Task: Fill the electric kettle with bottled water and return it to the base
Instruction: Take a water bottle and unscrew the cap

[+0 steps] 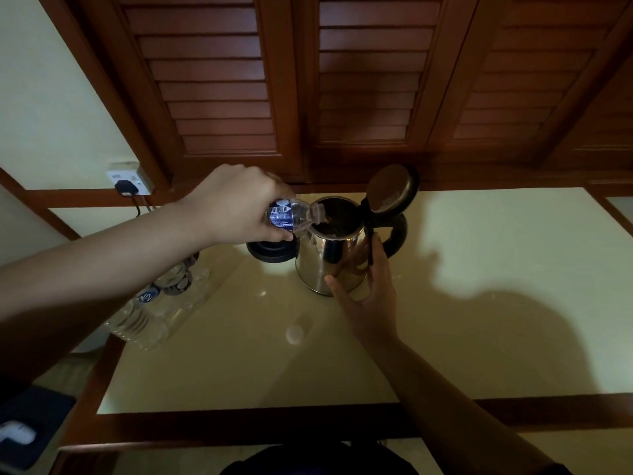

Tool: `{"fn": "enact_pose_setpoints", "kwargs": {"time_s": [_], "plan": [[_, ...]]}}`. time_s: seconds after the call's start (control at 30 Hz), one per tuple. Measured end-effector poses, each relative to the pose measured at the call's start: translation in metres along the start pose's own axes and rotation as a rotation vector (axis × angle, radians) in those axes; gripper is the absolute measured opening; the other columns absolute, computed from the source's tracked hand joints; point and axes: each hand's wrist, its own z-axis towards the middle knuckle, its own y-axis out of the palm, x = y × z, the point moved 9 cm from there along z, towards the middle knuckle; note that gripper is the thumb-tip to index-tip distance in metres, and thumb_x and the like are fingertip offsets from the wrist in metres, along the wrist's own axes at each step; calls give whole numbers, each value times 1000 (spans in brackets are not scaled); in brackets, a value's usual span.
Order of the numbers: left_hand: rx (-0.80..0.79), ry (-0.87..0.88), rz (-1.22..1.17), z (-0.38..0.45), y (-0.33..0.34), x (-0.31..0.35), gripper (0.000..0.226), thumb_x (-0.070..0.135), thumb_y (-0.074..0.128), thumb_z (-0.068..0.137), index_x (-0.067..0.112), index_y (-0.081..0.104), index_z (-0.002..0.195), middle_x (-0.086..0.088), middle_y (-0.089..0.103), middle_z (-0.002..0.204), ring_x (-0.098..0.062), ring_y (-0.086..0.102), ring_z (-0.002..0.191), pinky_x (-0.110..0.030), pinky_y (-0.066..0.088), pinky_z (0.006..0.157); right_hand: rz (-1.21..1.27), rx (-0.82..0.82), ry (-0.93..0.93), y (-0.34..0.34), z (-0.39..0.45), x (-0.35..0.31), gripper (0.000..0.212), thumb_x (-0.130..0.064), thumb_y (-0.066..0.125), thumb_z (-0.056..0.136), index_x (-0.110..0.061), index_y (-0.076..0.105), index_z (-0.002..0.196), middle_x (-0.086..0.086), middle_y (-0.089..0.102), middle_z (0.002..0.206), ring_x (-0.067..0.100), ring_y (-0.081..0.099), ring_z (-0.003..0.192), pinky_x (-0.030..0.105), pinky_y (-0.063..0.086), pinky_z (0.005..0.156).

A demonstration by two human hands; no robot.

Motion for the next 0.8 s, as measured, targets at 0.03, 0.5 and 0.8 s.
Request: {"fn": "enact_pose_setpoints", "kwargs": {"time_s": [0.03,0.5,0.8], "plan": [[2,3,4,0,0,0,59,67,75,77,33,70,124,8,74,113,-24,72,96,-30,47,65,1,-1,-2,0,0,1,106,-31,88,83,-31,22,166,-16,39,159,15,41,152,54,46,117],[-6,24,96,1,-5,4,48,64,78,73,40,72,114,14,71,99,-19,71,85,-26,39,59,11,-10,-17,0,0,0,104,-36,87,82,-35,24,164,-40,31,152,0,41,146,47,47,118],[7,54,221,2,-15,13,42,57,89,62,25,65,74,16,28,63,-24,51,51,-21,20,51,14,-4,-14,-3,0,-3,104,-38,86,82,-40,21,164,-23,38,158,11,41,150,53,47,117]]}}
